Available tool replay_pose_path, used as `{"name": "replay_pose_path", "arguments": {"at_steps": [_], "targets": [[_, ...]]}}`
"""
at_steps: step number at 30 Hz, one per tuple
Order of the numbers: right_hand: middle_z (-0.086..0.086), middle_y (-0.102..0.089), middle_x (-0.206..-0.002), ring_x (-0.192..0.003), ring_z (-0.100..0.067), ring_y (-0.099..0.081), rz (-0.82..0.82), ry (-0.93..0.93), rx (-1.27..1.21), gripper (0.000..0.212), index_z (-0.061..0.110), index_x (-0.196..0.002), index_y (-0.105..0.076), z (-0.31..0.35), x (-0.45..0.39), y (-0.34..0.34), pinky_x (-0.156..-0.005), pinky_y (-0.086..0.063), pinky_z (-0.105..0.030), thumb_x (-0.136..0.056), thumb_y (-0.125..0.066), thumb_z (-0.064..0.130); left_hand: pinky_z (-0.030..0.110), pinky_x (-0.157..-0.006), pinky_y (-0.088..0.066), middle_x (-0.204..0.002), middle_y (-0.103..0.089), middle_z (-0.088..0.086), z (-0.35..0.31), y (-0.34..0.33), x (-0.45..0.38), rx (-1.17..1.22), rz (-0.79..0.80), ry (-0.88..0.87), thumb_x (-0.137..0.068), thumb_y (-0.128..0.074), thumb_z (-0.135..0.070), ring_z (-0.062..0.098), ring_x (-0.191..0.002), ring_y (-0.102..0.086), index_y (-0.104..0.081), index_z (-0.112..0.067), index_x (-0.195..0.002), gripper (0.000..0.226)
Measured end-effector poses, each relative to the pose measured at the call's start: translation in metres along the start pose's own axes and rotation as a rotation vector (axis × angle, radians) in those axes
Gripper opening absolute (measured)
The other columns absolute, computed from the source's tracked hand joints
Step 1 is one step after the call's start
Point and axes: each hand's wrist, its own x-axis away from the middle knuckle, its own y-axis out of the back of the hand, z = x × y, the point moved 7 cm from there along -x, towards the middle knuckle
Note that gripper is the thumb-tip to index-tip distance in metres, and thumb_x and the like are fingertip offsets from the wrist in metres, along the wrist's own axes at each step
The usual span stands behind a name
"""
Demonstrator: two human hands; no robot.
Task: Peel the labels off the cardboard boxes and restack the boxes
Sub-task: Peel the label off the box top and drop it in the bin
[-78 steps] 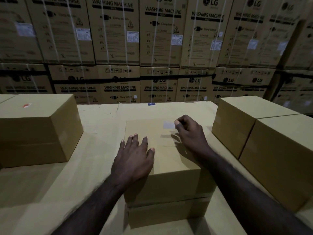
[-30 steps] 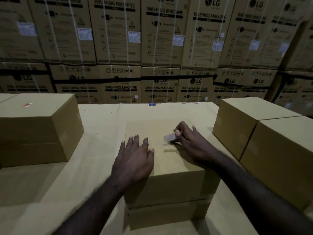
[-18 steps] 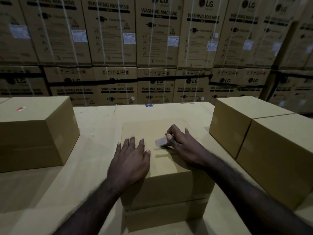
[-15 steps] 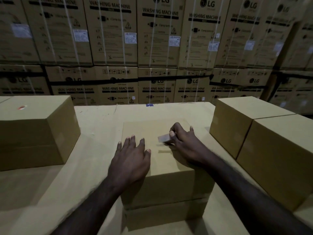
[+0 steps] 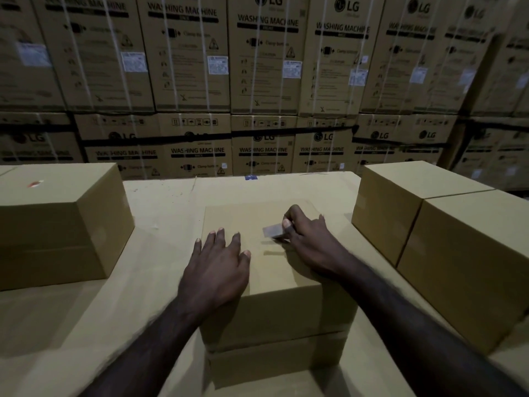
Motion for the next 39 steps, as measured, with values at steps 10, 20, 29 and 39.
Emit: {"name": "replay_pose_path", "arguments": {"at_steps": [10,20,29,39], "targets": [[0.001,-0.064,-0.102,-0.1,-0.019,-0.057,0.048,0.052,-0.105,0.015,0.021,-0.109,-0.043,0.016,0.009,-0.003,-0.109,-0.031,-0.056,-0.106,-0.03,0.028,0.045,-0.12,-0.001,-0.162,-0.009,0.006,0.001,0.001,-0.002,0.004,-0.011,0.012,-0.102,-0.024,-0.048,0.021,-0.149,-0.005,-0.017,-0.025,-0.154,0.058],[-0.001,-0.059,-0.083,-0.073,-0.02,-0.058,-0.235,0.128,-0.18,0.016,0.015,-0.106,-0.047,-0.016,0.011,0.028,-0.062,-0.047,-0.04,-0.103,-0.039,0.029,0.042,-0.12,-0.006,-0.159,-0.023,0.007,-0.003,0.011,0.003,0.062,-0.072,0.025,-0.1,-0.035,-0.046,0.02,-0.146,-0.018,-0.032,-0.021,-0.15,0.055],[-0.006,-0.062,-0.085,-0.075,-0.025,-0.057,-0.375,0.169,-0.16,0.013,0.013,-0.101,-0.048,-0.014,0.041,0.055,-0.066,-0.049,-0.045,-0.102,-0.043,0.024,0.039,-0.12,-0.004,-0.161,-0.017,0.006,-0.04,0.036,0.034,0.024,-0.255,-0.025,-0.087,-0.02,-0.058,0.021,-0.148,-0.013,-0.026,-0.022,-0.152,0.075],[-0.005,-0.065,-0.096,-0.089,-0.019,-0.061,-0.496,0.138,-0.061,0.01,0.015,-0.102,-0.051,-0.002,0.138,0.102,-0.072,-0.054,-0.044,-0.101,-0.047,0.024,0.031,-0.116,0.003,-0.163,-0.001,0.001,-0.115,0.044,0.101,0.059,-0.302,-0.192,-0.1,-0.031,-0.048,0.017,-0.149,-0.001,-0.009,-0.025,-0.154,0.063]]}}
